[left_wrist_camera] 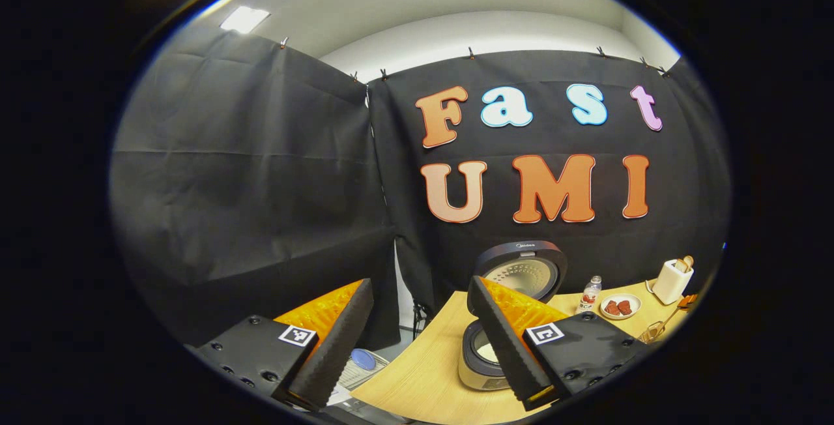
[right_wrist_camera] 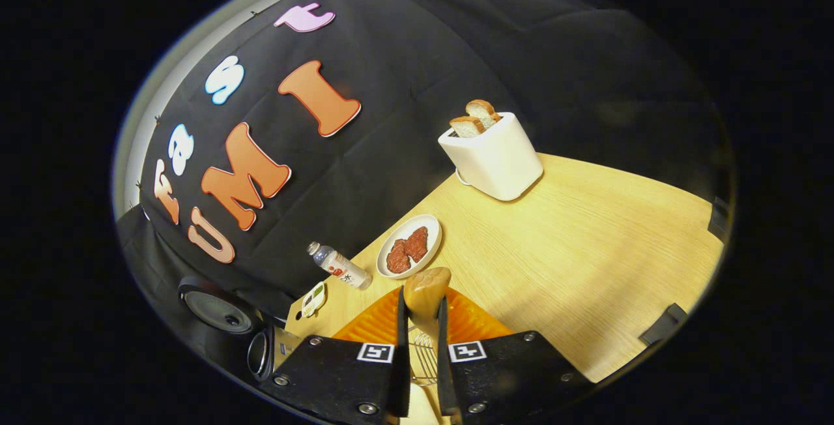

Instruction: Close the left gripper, press the button to open the rice cooker; take a wooden spoon from the chopstick holder with the right hand, scoop a spoonful of rice and pour it into the rice cooker, then put the wooden spoon back into the chopstick holder.

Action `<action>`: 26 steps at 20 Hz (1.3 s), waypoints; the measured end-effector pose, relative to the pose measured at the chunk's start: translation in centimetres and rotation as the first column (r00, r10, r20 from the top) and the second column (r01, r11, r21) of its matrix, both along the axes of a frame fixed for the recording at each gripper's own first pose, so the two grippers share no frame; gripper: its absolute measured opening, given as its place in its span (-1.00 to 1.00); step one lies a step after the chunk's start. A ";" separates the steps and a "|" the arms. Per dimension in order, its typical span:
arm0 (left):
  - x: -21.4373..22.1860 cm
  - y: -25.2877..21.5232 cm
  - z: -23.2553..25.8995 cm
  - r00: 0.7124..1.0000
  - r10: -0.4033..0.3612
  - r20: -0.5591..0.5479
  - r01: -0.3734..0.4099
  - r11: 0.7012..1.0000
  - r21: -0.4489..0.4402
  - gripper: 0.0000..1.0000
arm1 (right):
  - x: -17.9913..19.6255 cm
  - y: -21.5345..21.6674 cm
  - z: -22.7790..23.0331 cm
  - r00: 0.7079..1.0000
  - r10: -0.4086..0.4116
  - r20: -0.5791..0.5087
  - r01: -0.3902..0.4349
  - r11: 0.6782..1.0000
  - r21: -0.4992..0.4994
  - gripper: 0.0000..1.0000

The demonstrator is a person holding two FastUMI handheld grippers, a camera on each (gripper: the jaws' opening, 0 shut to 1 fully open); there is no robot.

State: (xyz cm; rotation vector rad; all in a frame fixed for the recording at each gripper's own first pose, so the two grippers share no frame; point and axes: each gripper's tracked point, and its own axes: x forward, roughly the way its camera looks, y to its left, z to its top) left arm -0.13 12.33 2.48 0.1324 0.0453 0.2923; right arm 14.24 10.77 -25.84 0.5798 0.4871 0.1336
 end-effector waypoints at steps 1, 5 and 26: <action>0.0 0.0 0.1 1.000 0.001 0.001 -0.001 1.000 0.002 0.95 | 0.2 0.1 0.5 1.000 -0.001 0.012 0.001 1.000 -0.006 -0.70; -0.3 -0.2 0.8 0.999 0.005 0.035 -0.006 1.000 0.007 1.00 | -0.3 0.9 5.7 0.995 0.015 0.096 -0.014 1.000 -0.017 -0.70; -4.6 0.2 -0.5 1.000 0.005 -0.004 -0.005 1.000 -0.016 1.00 | -11.6 15.9 4.5 0.890 0.420 0.178 -0.343 0.873 -0.346 -0.70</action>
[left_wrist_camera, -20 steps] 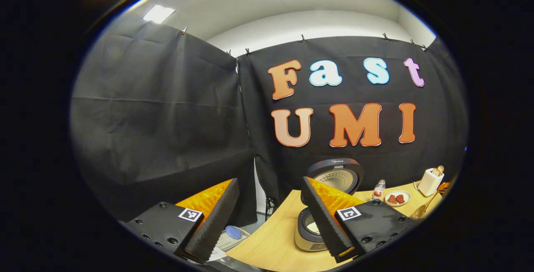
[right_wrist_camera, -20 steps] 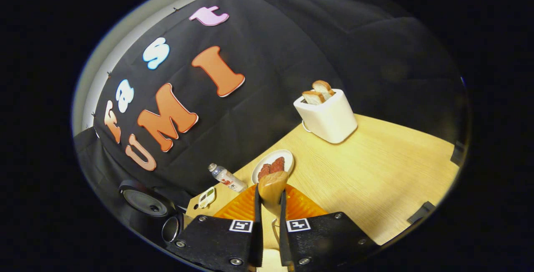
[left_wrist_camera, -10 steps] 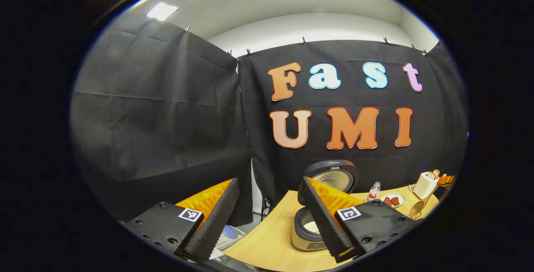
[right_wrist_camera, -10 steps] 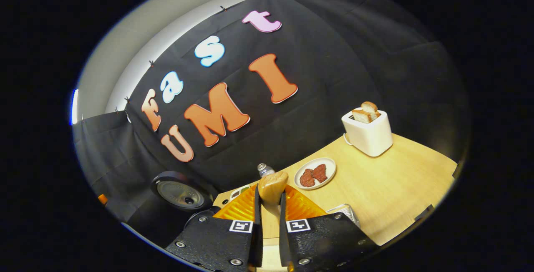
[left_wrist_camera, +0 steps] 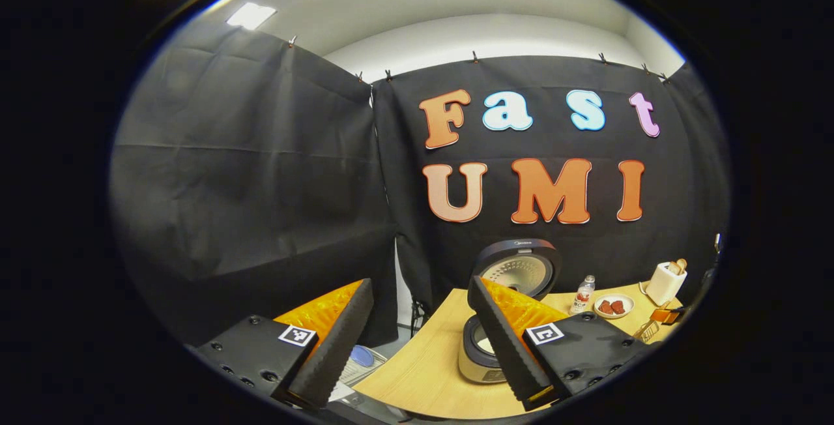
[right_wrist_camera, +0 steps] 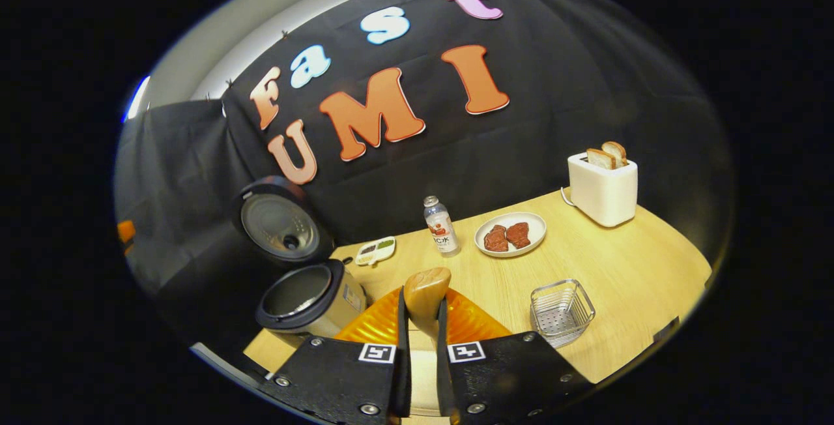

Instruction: Close the left gripper, press the button to open the rice cooker; take a wooden spoon from the chopstick holder with the right hand, scoop a spoonful of rice and pour it into the rice cooker, then put the wooden spoon back into the chopstick holder.

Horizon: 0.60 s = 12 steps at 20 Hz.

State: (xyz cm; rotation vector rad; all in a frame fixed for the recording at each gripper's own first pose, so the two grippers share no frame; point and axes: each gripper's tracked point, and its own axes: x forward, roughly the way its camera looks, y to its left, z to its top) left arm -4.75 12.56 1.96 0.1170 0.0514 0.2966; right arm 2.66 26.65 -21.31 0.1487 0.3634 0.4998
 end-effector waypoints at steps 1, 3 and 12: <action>-0.1 0.1 -0.2 1.000 0.004 -0.007 -0.004 1.000 0.003 0.99 | -0.1 0.2 -0.8 1.000 0.005 0.017 -0.004 0.999 -0.041 -0.70; -0.4 0.2 -0.4 1.000 0.012 -0.019 -0.012 1.000 0.007 0.97 | -0.3 0.4 -1.9 0.999 0.013 0.052 -0.008 0.995 -0.102 -0.70; -1.3 1.2 -0.8 0.999 0.032 -0.024 -0.032 0.999 0.016 0.94 | -2.1 0.3 -5.4 1.000 -0.027 -0.009 0.025 0.983 -0.183 -0.70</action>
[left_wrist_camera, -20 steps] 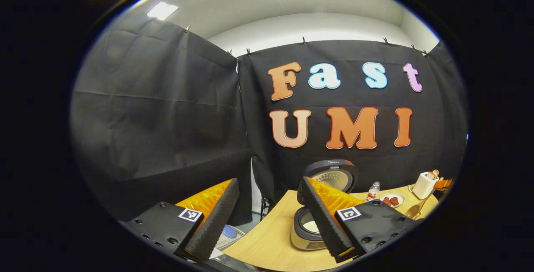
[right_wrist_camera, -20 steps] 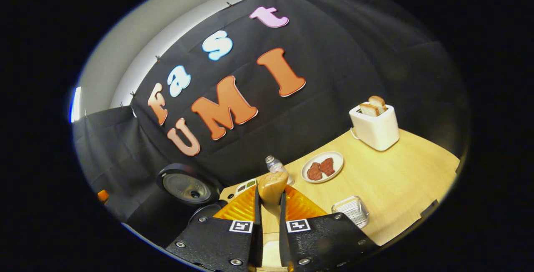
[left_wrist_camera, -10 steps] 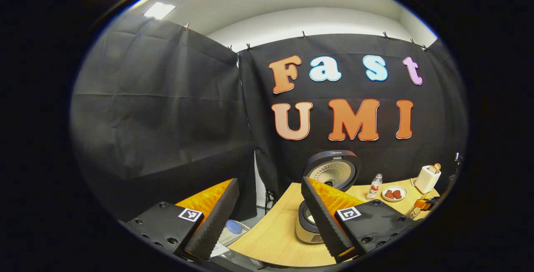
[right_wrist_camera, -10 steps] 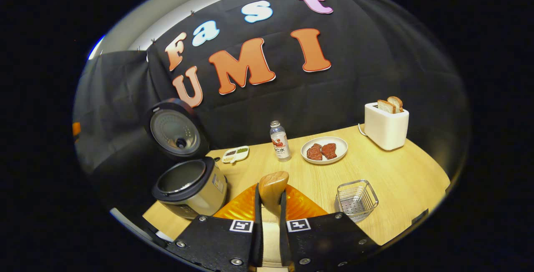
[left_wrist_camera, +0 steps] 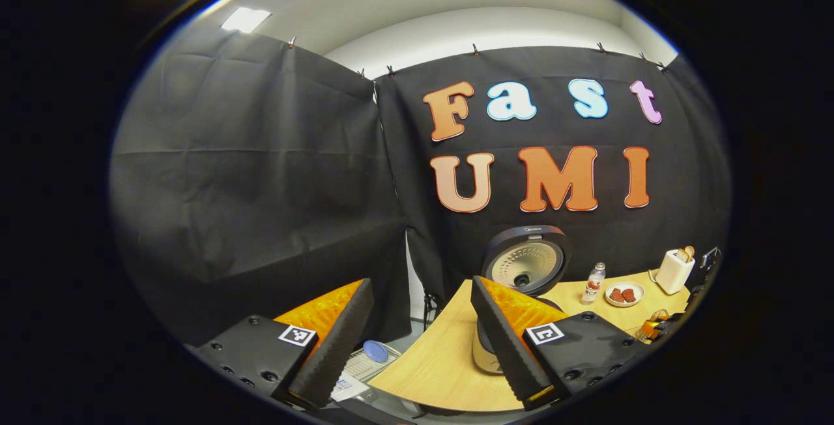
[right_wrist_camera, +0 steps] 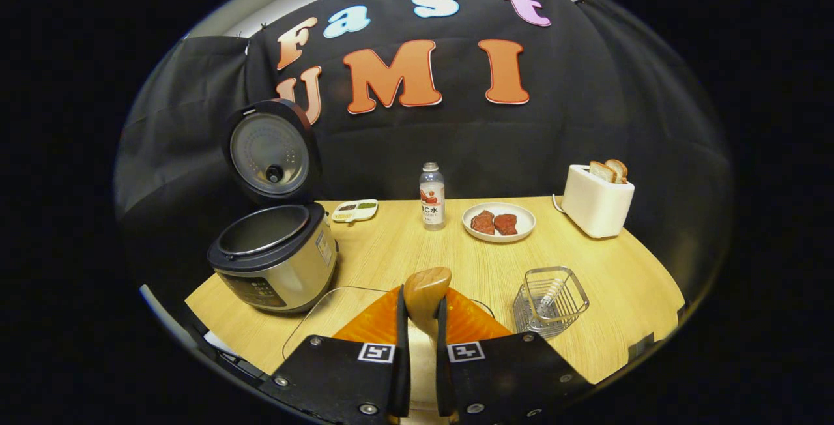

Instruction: Close the left gripper, press the button to open the rice cooker; take a wooden spoon from the chopstick holder with the right hand, scoop a spoonful of rice and pour it into the rice cooker, then put the wooden spoon back into the chopstick holder.

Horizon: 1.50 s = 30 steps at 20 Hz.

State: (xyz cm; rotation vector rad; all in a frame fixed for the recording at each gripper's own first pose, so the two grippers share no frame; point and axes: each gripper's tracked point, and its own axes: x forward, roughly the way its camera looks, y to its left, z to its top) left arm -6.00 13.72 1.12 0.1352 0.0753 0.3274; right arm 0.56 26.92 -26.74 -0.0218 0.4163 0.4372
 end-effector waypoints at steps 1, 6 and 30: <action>0.0 0.0 -0.1 1.000 0.002 0.000 -0.002 1.000 -0.005 0.94 | -0.2 -0.3 0.1 1.000 -0.021 -0.016 0.021 1.000 0.019 -0.61; -0.3 0.7 -0.9 1.000 0.009 -0.011 -0.010 1.000 -0.022 0.94 | -0.9 -0.8 -0.1 0.988 -0.108 -0.108 0.119 0.988 0.103 -0.70; -1.7 2.1 -3.4 0.998 0.023 -0.058 -0.027 0.998 -0.063 0.99 | -0.1 5.6 -2.4 0.915 -0.091 -0.393 0.279 0.846 0.454 -0.70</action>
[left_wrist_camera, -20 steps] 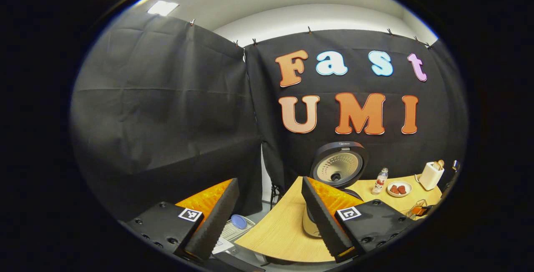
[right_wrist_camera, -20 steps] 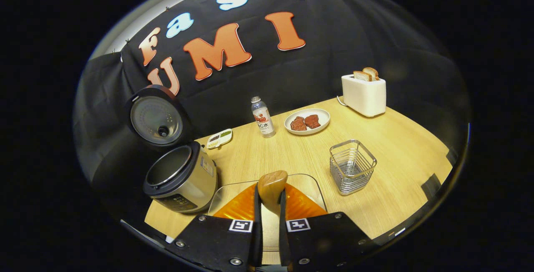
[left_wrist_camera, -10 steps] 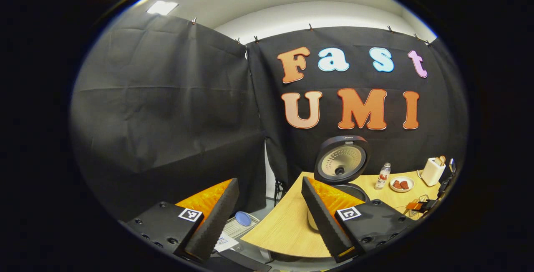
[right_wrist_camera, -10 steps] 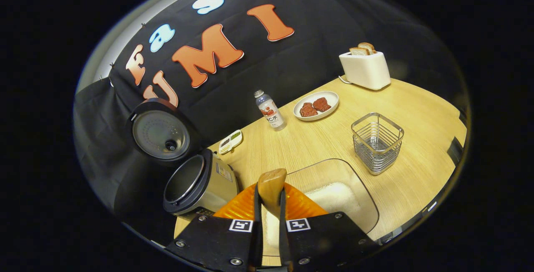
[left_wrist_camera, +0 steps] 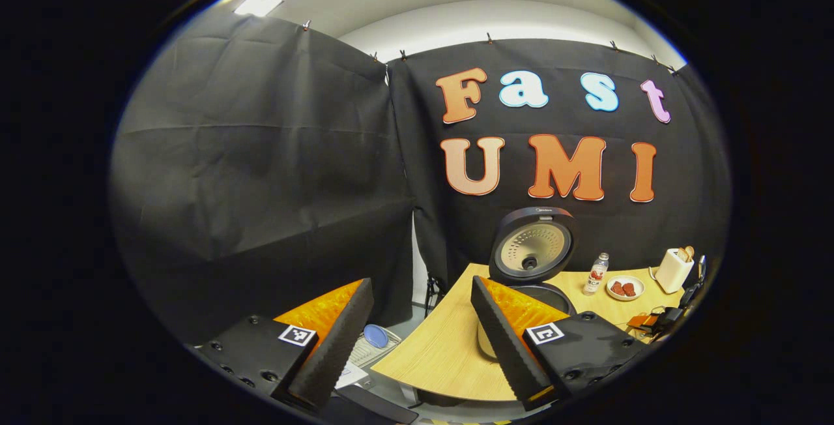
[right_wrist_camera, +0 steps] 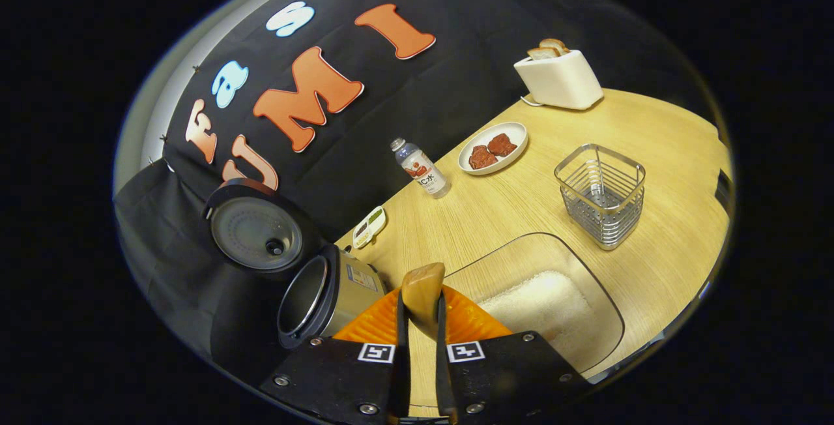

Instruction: Close the left gripper, press the button to open the rice cooker; take a wooden spoon from the chopstick holder with the right hand, scoop a spoonful of rice and pour it into the rice cooker, then put the wooden spoon back into the chopstick holder.

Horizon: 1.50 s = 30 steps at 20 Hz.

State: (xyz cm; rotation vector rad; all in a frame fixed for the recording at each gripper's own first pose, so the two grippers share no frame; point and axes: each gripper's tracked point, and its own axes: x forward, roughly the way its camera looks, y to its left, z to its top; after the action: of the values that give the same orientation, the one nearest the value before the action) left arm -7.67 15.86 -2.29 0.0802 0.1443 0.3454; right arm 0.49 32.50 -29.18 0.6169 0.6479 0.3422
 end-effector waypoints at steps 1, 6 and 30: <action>0.2 -0.2 -0.1 1.000 -0.003 -0.002 0.003 1.000 -0.001 0.99 | 0.1 0.2 -0.1 1.000 -0.001 -0.016 0.002 1.000 0.030 -0.61; 0.4 -0.2 0.0 1.000 -0.012 0.005 0.012 1.000 -0.008 0.97 | 0.6 -1.0 0.2 0.997 -0.009 -0.074 0.019 0.991 0.134 -0.70; 5.5 -3.9 0.6 0.989 -0.137 0.063 0.139 0.989 -0.043 0.97 | 3.8 -11.0 9.3 0.954 -0.195 -0.228 0.285 0.829 0.481 -0.70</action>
State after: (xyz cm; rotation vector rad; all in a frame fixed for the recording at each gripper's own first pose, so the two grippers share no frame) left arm -2.17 11.99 -1.66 0.0327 0.0864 0.2057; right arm 4.31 21.54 -19.90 1.2399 0.6340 0.2222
